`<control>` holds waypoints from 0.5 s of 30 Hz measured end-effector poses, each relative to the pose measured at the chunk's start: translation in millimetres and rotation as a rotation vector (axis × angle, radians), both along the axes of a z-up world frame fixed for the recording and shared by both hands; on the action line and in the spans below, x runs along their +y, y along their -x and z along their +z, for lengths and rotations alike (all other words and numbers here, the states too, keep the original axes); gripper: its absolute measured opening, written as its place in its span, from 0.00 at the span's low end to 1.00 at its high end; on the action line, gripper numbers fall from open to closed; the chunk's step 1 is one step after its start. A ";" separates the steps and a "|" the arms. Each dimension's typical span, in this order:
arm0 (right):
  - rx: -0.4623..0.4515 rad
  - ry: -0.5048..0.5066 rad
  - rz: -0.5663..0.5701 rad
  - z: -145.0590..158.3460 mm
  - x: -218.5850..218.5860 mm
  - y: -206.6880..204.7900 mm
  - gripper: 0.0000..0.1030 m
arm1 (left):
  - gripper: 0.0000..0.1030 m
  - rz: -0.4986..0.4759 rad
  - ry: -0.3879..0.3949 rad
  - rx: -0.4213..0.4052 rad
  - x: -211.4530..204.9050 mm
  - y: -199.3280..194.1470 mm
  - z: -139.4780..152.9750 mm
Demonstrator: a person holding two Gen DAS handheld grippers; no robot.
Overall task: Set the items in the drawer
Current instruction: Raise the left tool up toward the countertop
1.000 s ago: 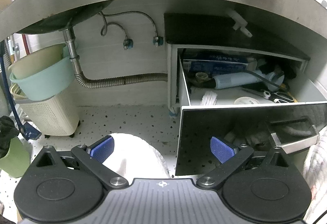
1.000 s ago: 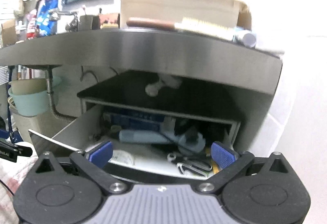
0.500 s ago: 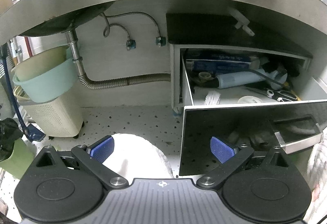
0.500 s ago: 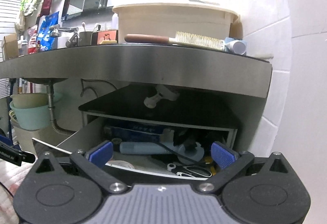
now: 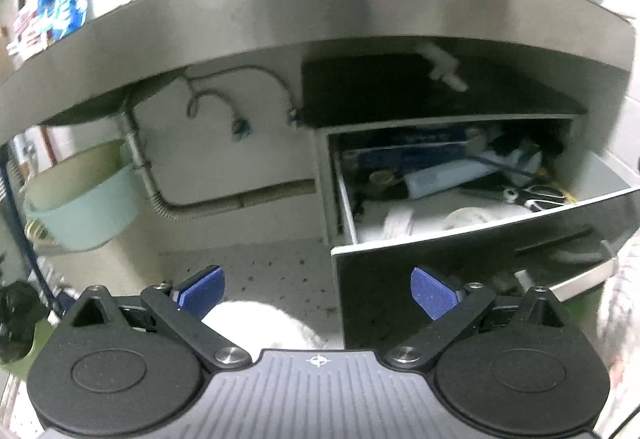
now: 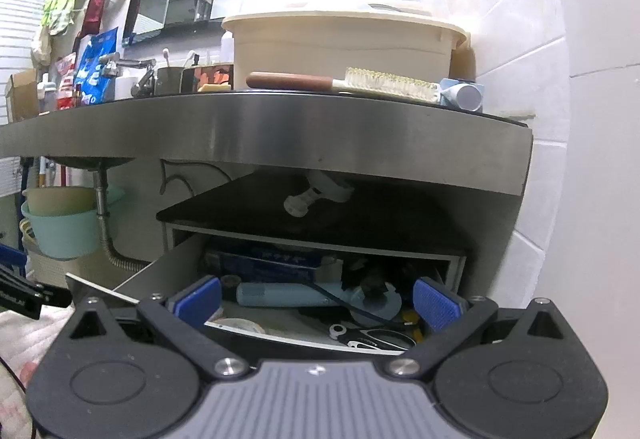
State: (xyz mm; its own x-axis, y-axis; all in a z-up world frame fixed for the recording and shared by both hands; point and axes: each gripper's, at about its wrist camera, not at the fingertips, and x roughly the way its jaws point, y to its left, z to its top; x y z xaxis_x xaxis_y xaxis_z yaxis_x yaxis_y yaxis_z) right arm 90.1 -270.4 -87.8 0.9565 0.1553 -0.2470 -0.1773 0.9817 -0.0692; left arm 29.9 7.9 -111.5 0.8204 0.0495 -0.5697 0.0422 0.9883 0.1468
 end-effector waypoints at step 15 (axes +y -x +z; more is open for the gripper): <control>-0.024 -0.070 -0.015 1.6 -11.0 4.6 1.00 | 0.99 -0.058 0.291 -0.066 40.0 -17.2 60.6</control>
